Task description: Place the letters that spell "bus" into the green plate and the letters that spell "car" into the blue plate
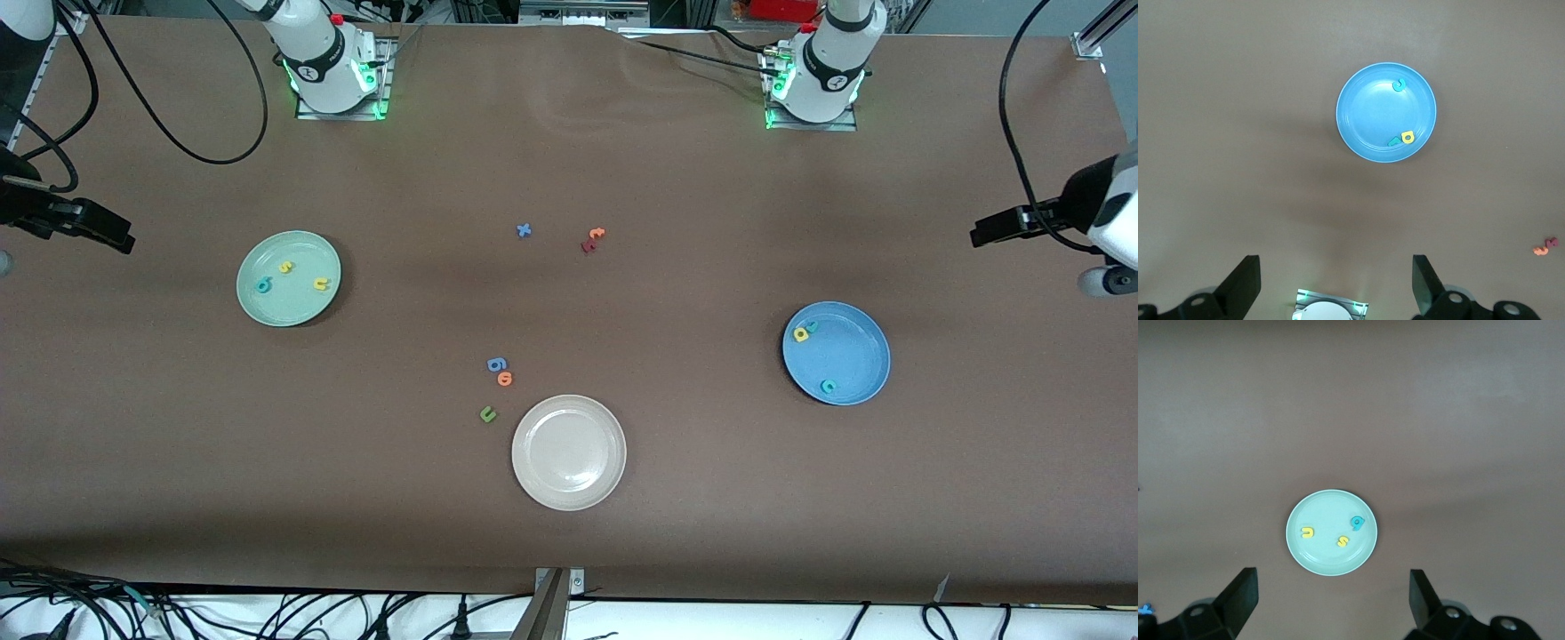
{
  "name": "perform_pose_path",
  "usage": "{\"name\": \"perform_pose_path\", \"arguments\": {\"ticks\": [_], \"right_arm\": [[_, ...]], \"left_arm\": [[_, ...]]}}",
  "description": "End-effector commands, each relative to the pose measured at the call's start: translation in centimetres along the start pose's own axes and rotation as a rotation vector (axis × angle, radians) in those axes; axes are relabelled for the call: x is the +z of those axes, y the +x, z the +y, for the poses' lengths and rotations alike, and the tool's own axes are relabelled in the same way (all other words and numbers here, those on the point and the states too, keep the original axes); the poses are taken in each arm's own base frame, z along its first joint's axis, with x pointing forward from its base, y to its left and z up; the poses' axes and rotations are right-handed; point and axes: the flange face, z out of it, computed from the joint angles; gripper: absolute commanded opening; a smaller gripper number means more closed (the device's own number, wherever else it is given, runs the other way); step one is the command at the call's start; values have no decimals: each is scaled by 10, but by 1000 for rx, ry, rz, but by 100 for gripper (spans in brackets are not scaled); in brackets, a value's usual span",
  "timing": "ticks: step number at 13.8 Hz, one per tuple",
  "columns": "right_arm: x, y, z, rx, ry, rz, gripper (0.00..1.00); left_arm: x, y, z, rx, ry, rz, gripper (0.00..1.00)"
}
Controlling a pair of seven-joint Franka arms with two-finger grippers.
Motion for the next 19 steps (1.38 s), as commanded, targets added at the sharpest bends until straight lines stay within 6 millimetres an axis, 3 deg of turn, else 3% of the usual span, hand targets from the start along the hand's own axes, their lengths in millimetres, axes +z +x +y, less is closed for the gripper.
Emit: {"name": "perform_pose_path", "arguments": {"ticks": [1,3,6,10,19], "right_arm": [[-8,6,-3,1,24,9,100],[-9,8,-3,8,46,7,100],[-12,12,-4,13,41,-11,100],[-15,15,-8,10,35,-22,100],[-18,15,-15,70,64,-15,100]], "left_arm": [[2,-17,5,-7,-16,21,100],[-18,-31,2,-12,-33,75,100],[-27,-35,0,-11,-38,94,100],[-25,-30,-12,-40,-45,82,100],[-25,-31,-9,-31,-42,81,100]]}}
